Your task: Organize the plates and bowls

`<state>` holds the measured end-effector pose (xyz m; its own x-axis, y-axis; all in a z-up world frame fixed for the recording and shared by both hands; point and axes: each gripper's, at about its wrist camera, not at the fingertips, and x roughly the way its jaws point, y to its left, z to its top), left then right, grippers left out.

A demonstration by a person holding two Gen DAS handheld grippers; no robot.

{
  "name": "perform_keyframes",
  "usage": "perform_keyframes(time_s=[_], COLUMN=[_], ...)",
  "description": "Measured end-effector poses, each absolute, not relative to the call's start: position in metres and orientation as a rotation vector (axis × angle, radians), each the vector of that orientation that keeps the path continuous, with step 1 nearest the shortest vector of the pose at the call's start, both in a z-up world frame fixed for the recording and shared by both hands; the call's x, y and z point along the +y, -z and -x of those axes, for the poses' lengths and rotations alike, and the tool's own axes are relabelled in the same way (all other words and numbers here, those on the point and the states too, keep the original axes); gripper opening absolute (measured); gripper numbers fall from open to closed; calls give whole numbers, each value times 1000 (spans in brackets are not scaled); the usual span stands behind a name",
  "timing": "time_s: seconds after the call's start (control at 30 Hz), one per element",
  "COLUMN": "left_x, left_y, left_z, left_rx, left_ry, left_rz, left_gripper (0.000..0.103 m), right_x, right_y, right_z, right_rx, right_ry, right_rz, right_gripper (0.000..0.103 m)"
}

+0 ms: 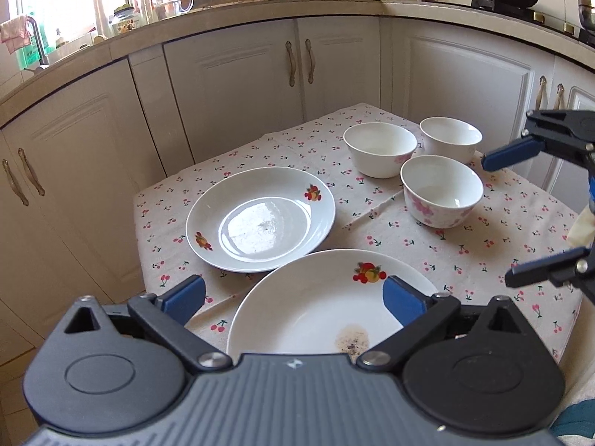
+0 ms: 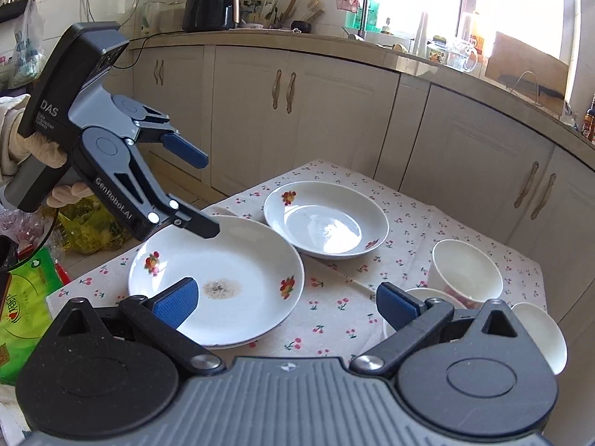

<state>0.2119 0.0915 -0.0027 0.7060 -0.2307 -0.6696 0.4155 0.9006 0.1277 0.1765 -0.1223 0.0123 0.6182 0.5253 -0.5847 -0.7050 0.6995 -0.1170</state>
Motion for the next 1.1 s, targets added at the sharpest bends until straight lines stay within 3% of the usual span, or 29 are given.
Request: perform_keyframes(time_s=[0.47,1.1], left_x=[120,149], left_y=[8,60], left_z=[-285,-387], left_rx=[699,820], left_ry=[351,332], left_rz=[-113,10], left_gripper=[102,100], right_x=[-126,-71], right_y=[-18,38], right_z=[-273,-359], right_rx=[569,771], right_ry=[-753,-858], right_rz=[304,614], right_gripper=[103,103])
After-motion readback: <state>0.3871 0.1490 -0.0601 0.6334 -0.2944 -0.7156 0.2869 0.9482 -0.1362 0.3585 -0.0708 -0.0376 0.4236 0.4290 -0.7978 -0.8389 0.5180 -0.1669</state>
